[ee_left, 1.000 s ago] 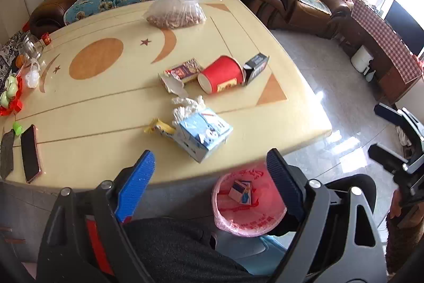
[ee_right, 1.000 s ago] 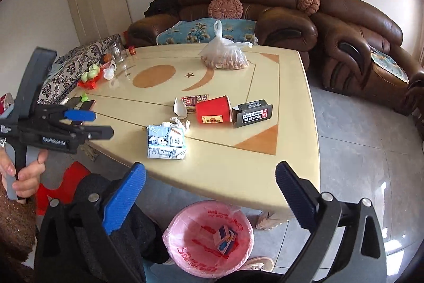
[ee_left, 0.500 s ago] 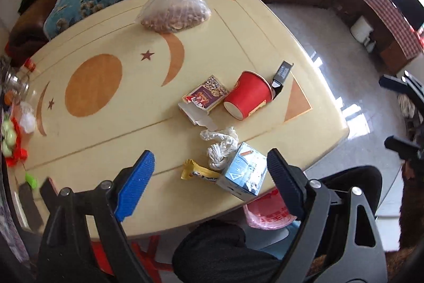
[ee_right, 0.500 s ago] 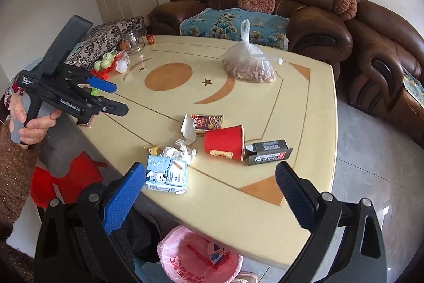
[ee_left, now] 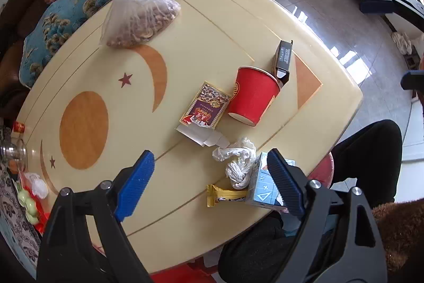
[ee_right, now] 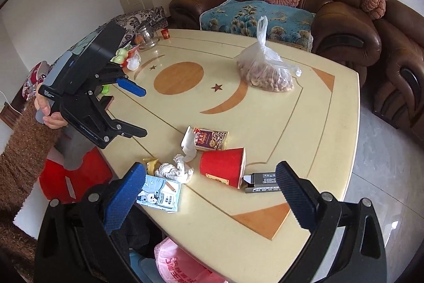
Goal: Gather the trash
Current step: 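Move the left tool toward the purple snack box while the right tool approaches the red cup, then close the right tool on the red paper cup while the left tool grasps the purple snack box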
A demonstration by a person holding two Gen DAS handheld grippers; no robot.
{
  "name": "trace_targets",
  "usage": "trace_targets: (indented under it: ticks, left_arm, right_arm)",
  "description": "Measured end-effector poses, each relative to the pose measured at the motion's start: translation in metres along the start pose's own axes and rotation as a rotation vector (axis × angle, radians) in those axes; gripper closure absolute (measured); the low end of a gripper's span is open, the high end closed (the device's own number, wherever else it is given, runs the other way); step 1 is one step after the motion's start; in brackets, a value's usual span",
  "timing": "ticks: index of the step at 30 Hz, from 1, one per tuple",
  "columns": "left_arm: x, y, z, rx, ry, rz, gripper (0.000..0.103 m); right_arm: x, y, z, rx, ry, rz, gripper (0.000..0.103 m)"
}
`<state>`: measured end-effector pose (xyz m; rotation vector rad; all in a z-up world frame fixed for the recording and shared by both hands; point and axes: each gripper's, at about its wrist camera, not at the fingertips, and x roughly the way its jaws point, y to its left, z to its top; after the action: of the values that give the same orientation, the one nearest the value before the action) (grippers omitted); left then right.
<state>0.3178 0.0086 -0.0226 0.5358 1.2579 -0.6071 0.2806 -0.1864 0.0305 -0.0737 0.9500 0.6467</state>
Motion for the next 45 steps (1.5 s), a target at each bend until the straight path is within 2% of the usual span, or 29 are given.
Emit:
trace_targets:
  ticks: [4,8,19,26,30,33,45]
  left_arm:
    - [0.014,-0.008,0.008,0.085,0.018,-0.008,0.018]
    - [0.037,-0.009,0.014,0.129,0.056,-0.018,0.018]
    - [0.106,0.011,0.025,0.155,0.168,-0.033,0.018]
    - [0.138,0.013,0.028,0.205,0.21,-0.045,0.018]
    - [0.149,0.014,0.033,0.215,0.209,-0.069,0.018]
    - [0.156,0.016,0.038,0.212,0.204,-0.089,0.018]
    - [0.187,0.022,0.051,0.253,0.227,-0.111,0.018]
  right_arm:
    - [0.016,-0.012,0.006,0.0,0.038,0.062,0.007]
    - [0.032,-0.028,0.01,0.027,0.064,0.112,0.007]
    - [0.091,-0.061,0.01,0.093,0.152,0.191,0.007]
    - [0.13,-0.07,0.012,0.106,0.221,0.283,0.007]
    - [0.148,-0.076,0.011,0.123,0.248,0.331,0.007]
    - [0.16,-0.081,0.009,0.138,0.268,0.336,0.007]
    - [0.195,-0.086,0.001,0.151,0.334,0.413,0.007]
